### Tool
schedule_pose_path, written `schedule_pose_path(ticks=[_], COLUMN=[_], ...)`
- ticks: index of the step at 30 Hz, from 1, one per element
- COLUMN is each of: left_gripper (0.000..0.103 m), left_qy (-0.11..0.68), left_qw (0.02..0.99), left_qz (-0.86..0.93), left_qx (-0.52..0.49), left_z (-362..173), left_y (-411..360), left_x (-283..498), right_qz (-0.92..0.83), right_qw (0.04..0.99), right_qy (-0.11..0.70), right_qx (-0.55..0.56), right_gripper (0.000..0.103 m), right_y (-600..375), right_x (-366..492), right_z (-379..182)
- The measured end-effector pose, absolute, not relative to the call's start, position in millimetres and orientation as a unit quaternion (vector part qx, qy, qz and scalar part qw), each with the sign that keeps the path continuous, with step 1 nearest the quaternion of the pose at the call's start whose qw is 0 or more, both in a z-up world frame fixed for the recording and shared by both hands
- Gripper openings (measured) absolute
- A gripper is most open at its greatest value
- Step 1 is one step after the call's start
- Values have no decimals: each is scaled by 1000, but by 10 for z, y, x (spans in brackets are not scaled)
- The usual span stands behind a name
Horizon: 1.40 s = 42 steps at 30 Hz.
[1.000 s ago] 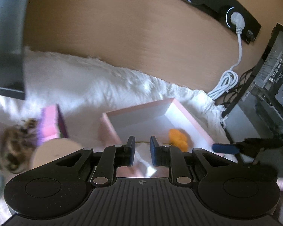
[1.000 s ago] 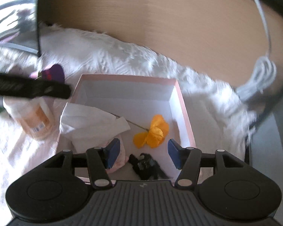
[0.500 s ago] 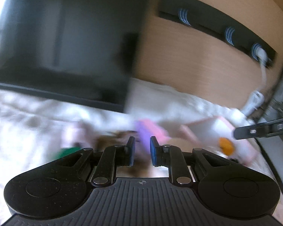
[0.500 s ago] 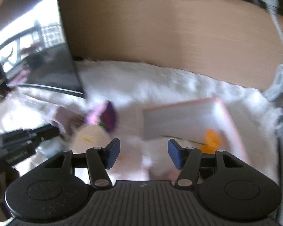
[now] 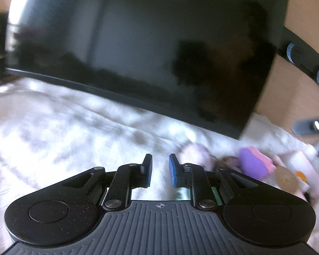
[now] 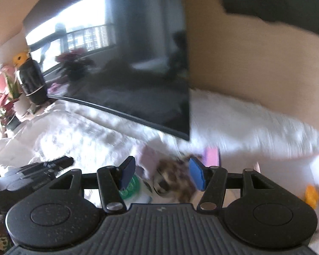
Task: Organize soft objects
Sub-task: 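Move both grippers back toward the items beside the jars, then grasp the lavender towel with the left gripper while the right grasps the pink-purple sponge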
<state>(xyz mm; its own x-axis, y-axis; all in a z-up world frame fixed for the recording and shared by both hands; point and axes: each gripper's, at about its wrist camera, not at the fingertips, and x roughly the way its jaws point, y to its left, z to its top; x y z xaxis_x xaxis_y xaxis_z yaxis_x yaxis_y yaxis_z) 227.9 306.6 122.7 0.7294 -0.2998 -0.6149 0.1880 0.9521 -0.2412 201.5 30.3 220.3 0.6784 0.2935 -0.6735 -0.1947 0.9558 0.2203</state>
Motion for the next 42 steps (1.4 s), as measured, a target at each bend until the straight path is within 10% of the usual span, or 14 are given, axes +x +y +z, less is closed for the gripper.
schedule_pose_path(ticks=[16, 22, 42], left_gripper=[23, 44, 44], left_qy=[498, 479, 550], left_qw=[852, 854, 806], left_qz=[-146, -104, -213], left_qx=[64, 174, 50], left_z=[967, 932, 726], left_y=[1728, 1592, 1575], left_x=[3412, 3438, 3665], right_qz=[130, 130, 133], right_qw=[912, 904, 881], right_qy=[387, 404, 453], right_qx=[36, 51, 35], right_gripper=[56, 56, 56], right_y=[-197, -394, -370], right_x=[2321, 2499, 2715], right_z=[2030, 1787, 1551])
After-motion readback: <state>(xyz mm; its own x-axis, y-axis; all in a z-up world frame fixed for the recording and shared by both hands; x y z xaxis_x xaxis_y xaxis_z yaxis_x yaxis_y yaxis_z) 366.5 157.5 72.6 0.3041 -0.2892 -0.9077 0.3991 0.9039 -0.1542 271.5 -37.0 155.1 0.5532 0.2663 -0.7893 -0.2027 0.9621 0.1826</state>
